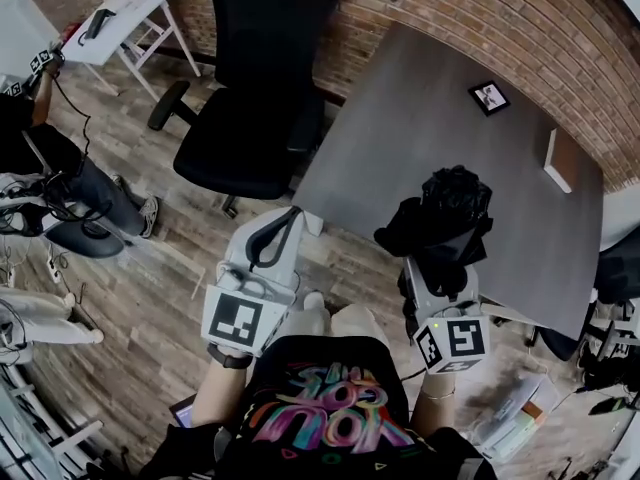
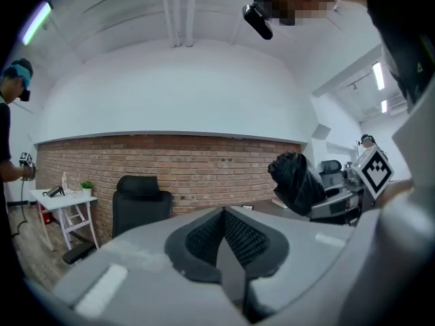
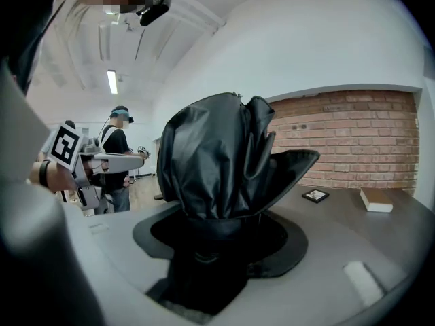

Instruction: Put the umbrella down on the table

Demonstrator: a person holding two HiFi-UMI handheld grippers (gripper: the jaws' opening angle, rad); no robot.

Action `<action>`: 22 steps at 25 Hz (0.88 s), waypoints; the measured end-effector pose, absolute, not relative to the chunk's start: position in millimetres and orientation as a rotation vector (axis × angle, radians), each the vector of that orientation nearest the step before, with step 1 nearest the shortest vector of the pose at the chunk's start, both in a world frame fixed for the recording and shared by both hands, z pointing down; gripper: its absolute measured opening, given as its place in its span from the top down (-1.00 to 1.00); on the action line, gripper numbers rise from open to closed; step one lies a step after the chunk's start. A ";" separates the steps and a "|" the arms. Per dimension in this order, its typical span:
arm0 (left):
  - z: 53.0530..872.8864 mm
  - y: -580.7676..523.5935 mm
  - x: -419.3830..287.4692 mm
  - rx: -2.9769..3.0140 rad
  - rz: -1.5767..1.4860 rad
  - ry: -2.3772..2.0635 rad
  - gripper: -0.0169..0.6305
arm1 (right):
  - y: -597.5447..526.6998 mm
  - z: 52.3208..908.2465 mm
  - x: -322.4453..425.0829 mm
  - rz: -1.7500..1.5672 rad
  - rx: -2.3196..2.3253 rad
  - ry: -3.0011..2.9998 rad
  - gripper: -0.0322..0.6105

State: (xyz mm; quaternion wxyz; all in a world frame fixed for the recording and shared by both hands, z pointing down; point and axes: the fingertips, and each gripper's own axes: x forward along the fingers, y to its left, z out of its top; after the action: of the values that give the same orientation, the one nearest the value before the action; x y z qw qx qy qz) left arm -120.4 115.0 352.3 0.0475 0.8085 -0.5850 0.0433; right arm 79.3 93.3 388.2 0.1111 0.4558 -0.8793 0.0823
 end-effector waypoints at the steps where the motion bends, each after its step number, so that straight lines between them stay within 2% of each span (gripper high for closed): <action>1: 355.8 110.6 -122.2 2.461 0.139 -1.776 0.95 | 89.6 392.0 77.3 0.256 1.335 -2.574 0.11; 8: 372.2 83.8 -124.5 2.431 0.149 -1.751 0.95 | 60.4 405.9 75.2 0.278 1.318 -2.536 0.11; 15: 370.1 6.6 -142.2 2.434 0.140 -1.766 0.95 | -17.6 408.7 58.2 0.278 1.317 -2.536 0.11; 22: 359.5 -83.1 -122.8 2.472 0.143 -1.749 0.95 | -99.7 400.0 71.1 0.278 1.327 -2.535 0.11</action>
State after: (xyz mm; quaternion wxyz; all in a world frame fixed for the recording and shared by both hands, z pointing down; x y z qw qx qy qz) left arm -122.8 -83.1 359.5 0.0549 0.8141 -0.5762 0.0470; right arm 71.1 -99.7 400.0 0.1328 0.4575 -0.8740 0.0959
